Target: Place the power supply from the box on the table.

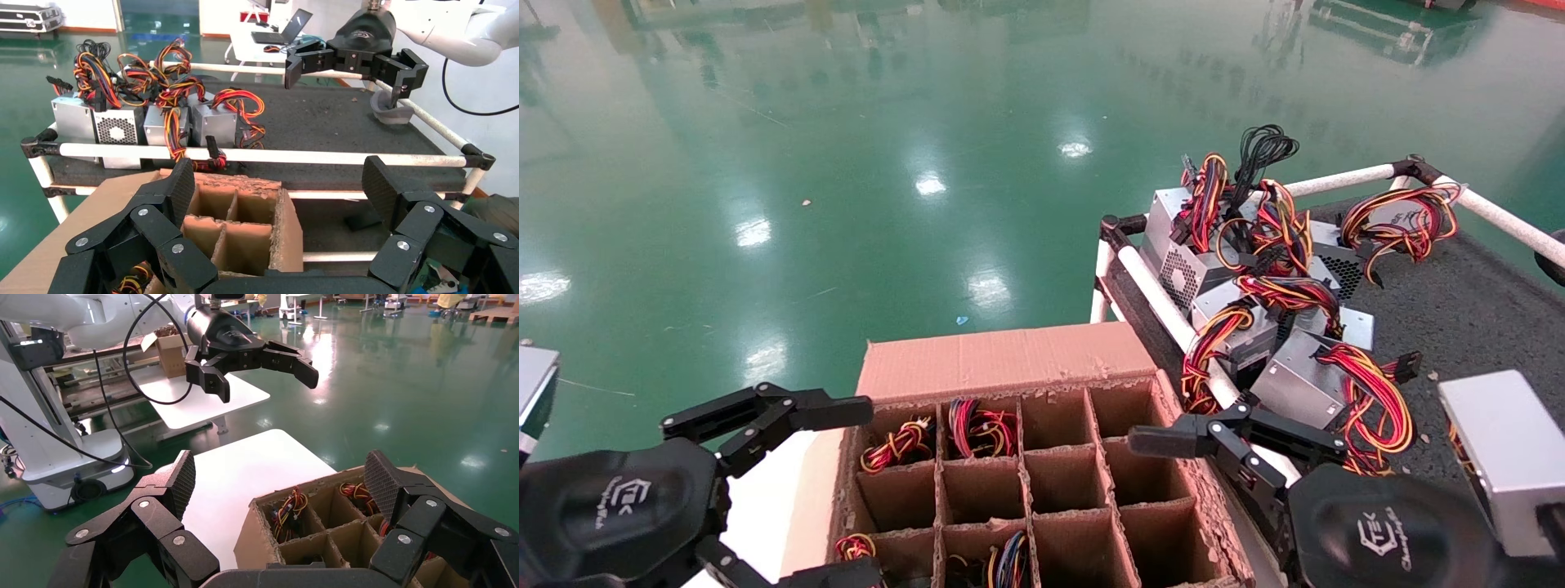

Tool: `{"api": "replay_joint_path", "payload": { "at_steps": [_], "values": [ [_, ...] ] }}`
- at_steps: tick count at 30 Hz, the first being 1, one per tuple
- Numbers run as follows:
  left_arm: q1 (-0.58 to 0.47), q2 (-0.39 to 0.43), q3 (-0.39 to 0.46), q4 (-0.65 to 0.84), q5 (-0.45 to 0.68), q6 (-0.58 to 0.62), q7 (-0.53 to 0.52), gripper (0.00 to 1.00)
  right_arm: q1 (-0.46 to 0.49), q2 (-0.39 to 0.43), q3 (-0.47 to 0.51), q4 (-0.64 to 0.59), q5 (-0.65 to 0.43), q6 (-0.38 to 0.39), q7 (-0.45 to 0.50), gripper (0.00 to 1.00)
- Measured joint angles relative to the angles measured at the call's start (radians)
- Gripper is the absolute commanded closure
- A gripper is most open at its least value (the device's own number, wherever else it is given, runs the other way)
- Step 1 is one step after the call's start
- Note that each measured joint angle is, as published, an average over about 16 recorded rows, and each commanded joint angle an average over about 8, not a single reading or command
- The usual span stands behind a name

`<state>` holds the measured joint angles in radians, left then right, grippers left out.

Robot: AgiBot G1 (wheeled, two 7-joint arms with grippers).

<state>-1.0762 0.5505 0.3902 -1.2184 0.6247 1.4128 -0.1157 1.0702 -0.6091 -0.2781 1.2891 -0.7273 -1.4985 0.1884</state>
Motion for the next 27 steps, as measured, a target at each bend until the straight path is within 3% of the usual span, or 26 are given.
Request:
{"api": "replay_joint_path", "payload": {
  "at_steps": [27],
  "values": [
    [0.000, 0.000, 0.000, 0.000, 0.000, 0.000, 0.000, 0.00, 0.005, -0.003, -0.002, -0.007, -0.004, 0.004, -0.001, 0.00]
  ]
}}
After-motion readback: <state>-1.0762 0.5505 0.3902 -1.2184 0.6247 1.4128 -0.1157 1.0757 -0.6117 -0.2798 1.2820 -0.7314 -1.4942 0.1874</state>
